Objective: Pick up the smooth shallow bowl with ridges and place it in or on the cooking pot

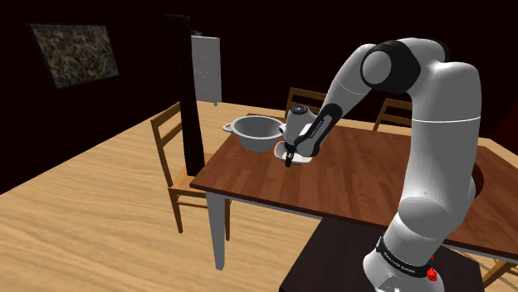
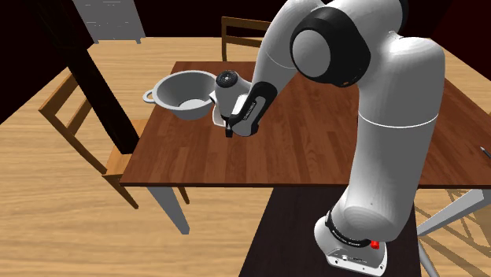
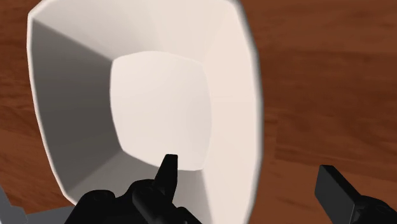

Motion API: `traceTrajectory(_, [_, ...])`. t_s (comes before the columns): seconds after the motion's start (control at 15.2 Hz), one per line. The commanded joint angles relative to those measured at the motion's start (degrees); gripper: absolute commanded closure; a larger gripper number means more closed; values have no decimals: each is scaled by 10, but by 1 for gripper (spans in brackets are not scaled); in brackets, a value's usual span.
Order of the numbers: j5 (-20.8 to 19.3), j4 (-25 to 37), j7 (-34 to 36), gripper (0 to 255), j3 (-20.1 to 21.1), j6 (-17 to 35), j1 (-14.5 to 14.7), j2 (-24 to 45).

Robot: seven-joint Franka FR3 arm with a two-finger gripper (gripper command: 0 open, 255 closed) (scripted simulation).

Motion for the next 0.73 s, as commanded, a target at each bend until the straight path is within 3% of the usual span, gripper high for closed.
traceTrajectory(0.0, [0, 0, 0, 0, 0, 0, 0, 0])
traceTrajectory(0.07, [0, 0, 0, 255, 0, 0, 0, 0])
traceTrajectory(0.66, [0, 0, 0, 255, 0, 0, 0, 0])
